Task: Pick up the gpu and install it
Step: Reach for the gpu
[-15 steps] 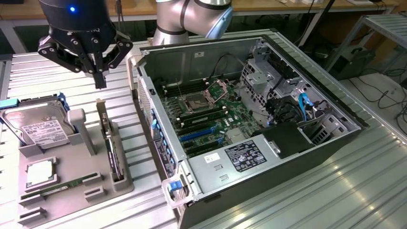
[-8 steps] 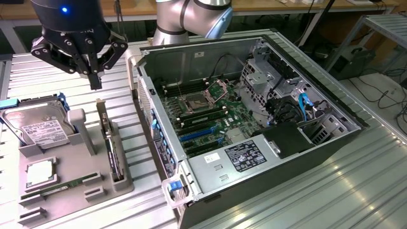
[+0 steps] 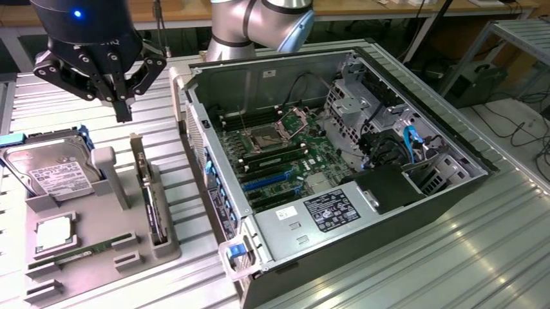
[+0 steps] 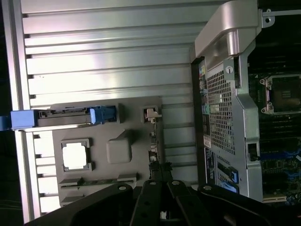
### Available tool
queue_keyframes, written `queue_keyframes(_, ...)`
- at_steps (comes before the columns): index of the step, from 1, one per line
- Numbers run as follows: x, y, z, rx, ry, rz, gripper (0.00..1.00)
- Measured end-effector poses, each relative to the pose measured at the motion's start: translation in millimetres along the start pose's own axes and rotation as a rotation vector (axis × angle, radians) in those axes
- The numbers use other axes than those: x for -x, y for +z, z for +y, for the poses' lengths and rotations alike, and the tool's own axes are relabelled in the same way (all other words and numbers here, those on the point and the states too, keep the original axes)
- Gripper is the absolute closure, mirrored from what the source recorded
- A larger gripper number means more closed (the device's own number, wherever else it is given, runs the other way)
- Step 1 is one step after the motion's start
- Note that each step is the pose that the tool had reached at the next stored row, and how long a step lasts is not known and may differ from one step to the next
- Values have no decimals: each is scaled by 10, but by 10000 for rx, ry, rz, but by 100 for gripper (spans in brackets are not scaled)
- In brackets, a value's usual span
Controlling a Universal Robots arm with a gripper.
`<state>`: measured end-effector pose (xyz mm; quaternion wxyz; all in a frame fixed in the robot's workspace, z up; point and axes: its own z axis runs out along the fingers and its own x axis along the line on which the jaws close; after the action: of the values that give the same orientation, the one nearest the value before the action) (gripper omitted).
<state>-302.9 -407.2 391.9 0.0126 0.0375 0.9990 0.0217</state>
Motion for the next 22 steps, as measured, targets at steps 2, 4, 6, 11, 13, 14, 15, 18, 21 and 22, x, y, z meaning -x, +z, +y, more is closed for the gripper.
queue_keyframes(2, -19, 0, -2, 0, -1, 0, 89)
queue_keyframes(4, -39, 0, -4, 0, 0, 0, 89)
queue_keyframes(6, -58, -1, -6, -1, -1, 1, 89)
queue_keyframes(11, -121, -1, -15, 0, -4, 0, 89)
queue_keyframes(13, -140, -1, -17, -1, -5, 1, 89)
queue_keyframes(14, -151, -2, -19, -1, -6, 1, 89)
queue_keyframes(15, -162, -2, -22, 0, -7, 0, 89)
queue_keyframes(18, -174, -2, -47, 1, -14, 1, 89)
queue_keyframes(21, -172, 1, -71, -1, -13, 10, 89)
queue_keyframes(22, -172, 1, -80, -1, -12, 18, 89)
